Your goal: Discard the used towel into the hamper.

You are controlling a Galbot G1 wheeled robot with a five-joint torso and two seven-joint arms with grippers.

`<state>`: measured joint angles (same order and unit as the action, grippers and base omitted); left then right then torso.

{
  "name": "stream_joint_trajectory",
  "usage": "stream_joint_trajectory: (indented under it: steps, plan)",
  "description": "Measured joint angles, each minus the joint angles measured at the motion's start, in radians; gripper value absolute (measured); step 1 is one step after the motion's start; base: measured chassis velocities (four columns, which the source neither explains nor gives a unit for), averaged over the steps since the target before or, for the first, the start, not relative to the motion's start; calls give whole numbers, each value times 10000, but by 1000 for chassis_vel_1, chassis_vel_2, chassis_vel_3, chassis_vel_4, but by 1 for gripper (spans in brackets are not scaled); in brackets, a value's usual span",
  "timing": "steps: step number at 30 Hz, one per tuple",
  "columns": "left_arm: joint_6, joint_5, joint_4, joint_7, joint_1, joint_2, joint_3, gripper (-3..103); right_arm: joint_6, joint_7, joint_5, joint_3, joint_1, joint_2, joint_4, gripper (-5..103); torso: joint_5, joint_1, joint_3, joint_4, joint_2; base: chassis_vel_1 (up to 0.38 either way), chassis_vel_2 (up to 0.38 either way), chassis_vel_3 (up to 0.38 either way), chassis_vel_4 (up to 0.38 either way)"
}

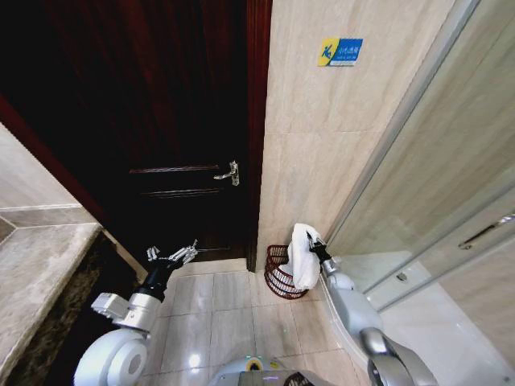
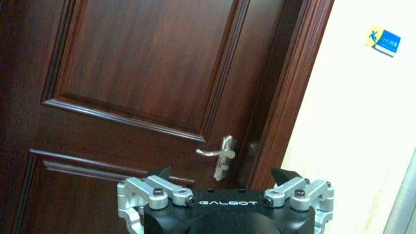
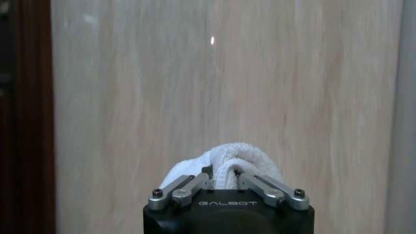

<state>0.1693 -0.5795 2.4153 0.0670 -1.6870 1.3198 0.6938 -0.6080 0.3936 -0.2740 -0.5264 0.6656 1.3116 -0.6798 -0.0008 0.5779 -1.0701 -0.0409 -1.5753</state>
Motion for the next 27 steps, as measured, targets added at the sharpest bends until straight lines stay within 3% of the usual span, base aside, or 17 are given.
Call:
stream_joint_trajectory:
  steps: [5, 15, 27]
  plan:
    - [0, 0, 0, 0, 0, 0, 0, 100, 273, -50, -113, 214, -328, -252, -743, 8, 3, 0, 1, 3, 0, 0, 0, 0, 0]
    - [0, 0, 0, 0, 0, 0, 0, 100, -581, 305, -146, 103, 76, 12, 555, 8, 10, -1, 0, 3, 0, 0, 0, 0, 0]
    - [0, 0, 0, 0, 0, 0, 0, 100, -685, 597, -28, -293, 357, 574, 1686, 8, 6, -1, 1, 4, -1, 0, 0, 0, 0]
